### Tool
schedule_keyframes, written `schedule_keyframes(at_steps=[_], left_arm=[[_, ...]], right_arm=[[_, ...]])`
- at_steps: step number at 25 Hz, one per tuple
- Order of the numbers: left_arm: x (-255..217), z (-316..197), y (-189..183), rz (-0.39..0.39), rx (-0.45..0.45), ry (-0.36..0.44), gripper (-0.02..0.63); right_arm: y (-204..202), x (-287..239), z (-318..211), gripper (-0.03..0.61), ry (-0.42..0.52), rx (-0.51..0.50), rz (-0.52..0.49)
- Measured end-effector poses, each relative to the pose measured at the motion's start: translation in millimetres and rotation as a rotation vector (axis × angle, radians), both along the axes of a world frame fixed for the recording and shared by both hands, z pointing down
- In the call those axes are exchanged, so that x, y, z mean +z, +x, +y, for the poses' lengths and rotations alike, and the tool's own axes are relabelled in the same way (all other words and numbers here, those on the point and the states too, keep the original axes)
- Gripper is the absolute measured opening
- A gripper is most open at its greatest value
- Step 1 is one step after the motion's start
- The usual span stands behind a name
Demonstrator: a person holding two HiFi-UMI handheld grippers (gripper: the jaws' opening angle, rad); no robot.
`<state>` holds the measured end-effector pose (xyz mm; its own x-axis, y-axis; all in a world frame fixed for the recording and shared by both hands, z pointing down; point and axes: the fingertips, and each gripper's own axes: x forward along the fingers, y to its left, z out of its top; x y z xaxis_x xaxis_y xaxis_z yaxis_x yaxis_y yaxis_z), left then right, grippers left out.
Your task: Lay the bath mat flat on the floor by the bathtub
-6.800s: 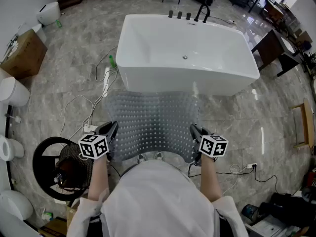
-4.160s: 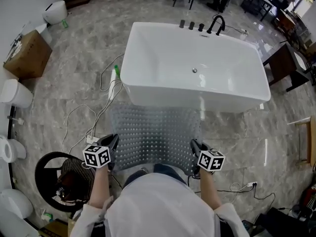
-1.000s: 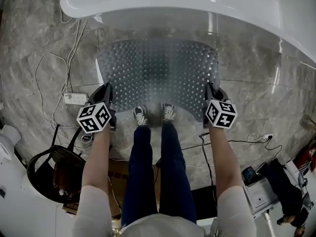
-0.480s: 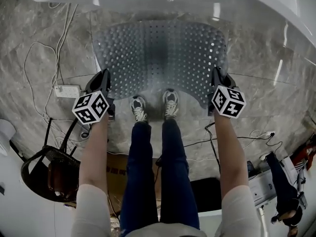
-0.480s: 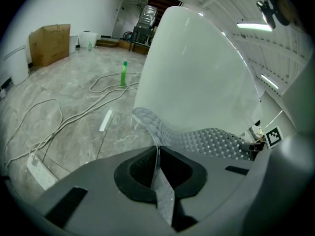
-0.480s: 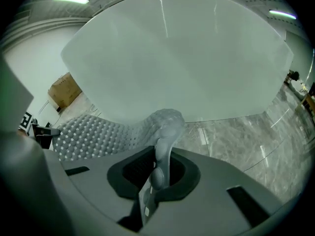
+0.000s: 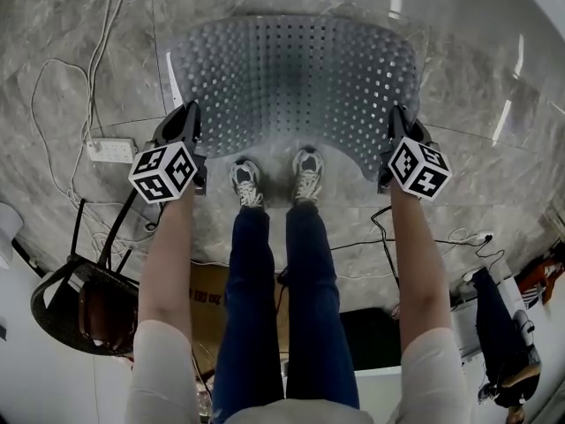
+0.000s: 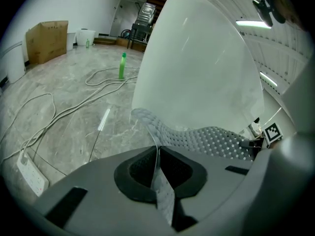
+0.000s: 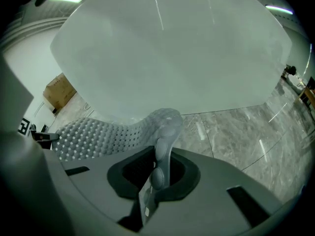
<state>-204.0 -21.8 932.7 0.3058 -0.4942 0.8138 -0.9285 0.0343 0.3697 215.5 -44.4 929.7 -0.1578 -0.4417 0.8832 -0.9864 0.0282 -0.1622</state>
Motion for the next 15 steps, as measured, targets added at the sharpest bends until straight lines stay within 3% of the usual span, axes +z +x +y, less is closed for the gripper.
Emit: schedule_keyframes(at_steps=[15], left_arm=[[37.1,-5.0,9.6,-0.026,0.050,0.007,0.044]], right_arm=[[26.8,31.4,6.3,0.041,0.000,0.012,0.017]])
